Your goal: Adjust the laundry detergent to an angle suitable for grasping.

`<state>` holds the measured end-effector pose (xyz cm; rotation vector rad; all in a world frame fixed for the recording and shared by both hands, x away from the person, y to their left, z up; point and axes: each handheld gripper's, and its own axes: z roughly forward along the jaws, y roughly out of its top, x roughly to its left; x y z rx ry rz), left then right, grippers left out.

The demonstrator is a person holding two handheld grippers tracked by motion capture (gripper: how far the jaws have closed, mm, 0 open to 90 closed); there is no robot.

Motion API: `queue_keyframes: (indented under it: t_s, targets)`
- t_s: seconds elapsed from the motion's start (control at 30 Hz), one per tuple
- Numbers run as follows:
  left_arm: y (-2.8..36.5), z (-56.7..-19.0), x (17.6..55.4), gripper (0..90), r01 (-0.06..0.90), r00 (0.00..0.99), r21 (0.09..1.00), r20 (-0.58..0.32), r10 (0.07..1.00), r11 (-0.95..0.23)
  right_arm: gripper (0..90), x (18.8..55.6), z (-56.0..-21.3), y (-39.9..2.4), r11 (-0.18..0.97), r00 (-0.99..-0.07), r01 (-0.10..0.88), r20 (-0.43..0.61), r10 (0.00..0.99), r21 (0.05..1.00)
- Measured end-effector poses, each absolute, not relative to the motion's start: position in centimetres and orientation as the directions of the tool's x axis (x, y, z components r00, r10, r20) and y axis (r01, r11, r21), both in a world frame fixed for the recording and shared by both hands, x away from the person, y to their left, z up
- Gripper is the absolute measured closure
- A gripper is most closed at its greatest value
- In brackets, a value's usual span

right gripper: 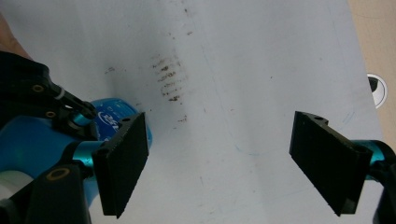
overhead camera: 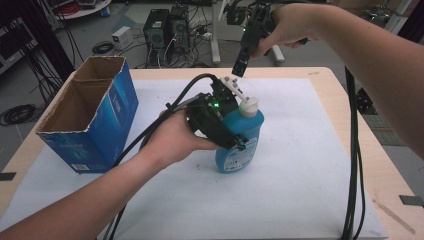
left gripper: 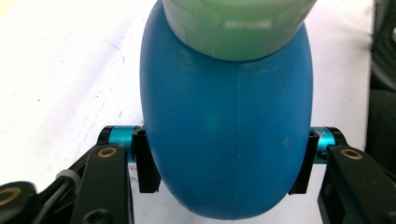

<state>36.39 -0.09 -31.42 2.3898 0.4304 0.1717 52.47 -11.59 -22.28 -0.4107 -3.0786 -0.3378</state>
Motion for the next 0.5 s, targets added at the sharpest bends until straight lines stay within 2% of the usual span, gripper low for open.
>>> queue_keyframes:
  t_s: [0.27, 0.3, 0.37, 0.5]
  targets:
    - [2.3, -30.2, 36.7, 43.7, 0.173, 0.972, 0.664, 0.005, 0.236, -0.728, 19.0, 52.4, -22.3, -11.6, 0.942, -0.965, 0.262, 0.045, 0.258, 0.211]
    - [3.4, -30.1, 36.9, 43.7, 0.135, 0.983, 0.667, 0.004, 0.184, -0.733, 19.1, 52.4, -22.3, -11.6, 0.942, -0.965, 0.263, 0.045, 0.26, 0.209]
    - [4.1, -30.1, 37.1, 43.7, 0.109, 0.989, 0.677, -0.002, 0.147, -0.727, 19.0, 52.4, -22.3, -11.5, 0.943, -0.965, 0.26, 0.041, 0.257, 0.209]
    - [5.0, -30.2, 37.5, 43.6, 0.089, 0.995, 0.693, -0.024, 0.101, -0.715, 19.0, 52.3, -22.3, -11.4, 0.943, -0.966, 0.26, 0.042, 0.257, 0.208]
